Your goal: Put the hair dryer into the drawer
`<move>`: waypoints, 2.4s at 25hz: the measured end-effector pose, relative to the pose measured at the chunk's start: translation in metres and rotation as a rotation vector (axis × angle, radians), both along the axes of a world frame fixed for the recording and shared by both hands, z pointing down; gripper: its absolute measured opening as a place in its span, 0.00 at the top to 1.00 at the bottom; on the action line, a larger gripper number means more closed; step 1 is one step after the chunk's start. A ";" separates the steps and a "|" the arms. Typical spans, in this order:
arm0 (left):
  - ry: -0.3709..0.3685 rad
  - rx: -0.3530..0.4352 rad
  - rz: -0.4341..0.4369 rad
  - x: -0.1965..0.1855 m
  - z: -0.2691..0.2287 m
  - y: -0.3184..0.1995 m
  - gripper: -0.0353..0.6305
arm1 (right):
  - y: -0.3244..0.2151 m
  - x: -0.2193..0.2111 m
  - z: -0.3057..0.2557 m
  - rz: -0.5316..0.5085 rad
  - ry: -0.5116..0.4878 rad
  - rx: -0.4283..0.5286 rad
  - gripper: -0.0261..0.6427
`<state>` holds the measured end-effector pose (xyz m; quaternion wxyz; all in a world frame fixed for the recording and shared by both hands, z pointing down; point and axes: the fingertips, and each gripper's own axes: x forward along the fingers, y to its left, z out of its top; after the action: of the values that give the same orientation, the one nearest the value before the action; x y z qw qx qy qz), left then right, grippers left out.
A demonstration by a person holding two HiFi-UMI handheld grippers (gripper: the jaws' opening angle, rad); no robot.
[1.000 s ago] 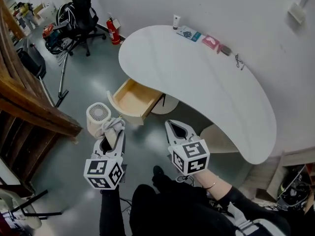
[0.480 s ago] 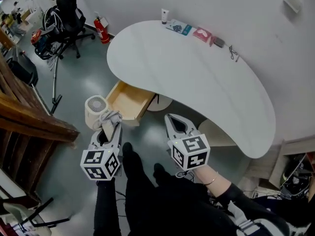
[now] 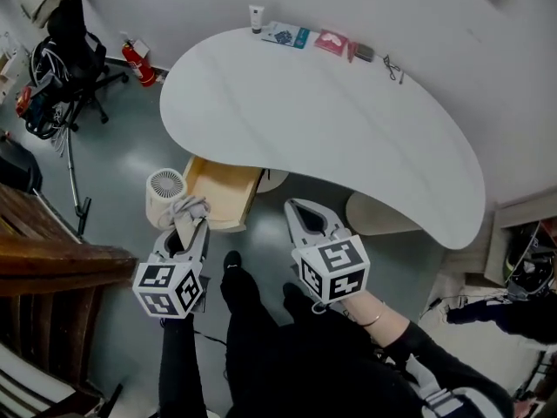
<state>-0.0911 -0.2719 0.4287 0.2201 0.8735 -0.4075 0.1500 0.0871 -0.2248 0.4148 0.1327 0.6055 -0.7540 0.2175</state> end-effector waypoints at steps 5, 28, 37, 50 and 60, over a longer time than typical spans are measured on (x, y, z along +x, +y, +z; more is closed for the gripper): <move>-0.032 -0.056 0.134 -0.009 0.018 -0.025 0.74 | -0.016 -0.021 0.015 0.086 -0.010 -0.048 0.96; -0.227 -0.259 0.742 -0.003 0.103 -0.057 0.74 | -0.059 -0.057 0.070 0.382 -0.034 -0.169 0.96; -0.441 -0.282 1.034 -0.006 0.133 -0.038 0.74 | -0.046 -0.056 0.095 0.464 -0.077 -0.243 0.96; -0.750 -0.334 1.342 -0.015 0.164 -0.037 0.74 | -0.044 -0.061 0.105 0.495 -0.123 -0.260 0.96; -0.934 -0.351 1.491 0.002 0.195 -0.043 0.74 | -0.047 -0.060 0.134 0.442 -0.184 -0.304 0.96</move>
<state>-0.0895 -0.3146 0.6240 0.0077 0.7150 0.2465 0.6541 0.0266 -0.2718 0.5487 0.1025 0.7060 -0.5715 0.4055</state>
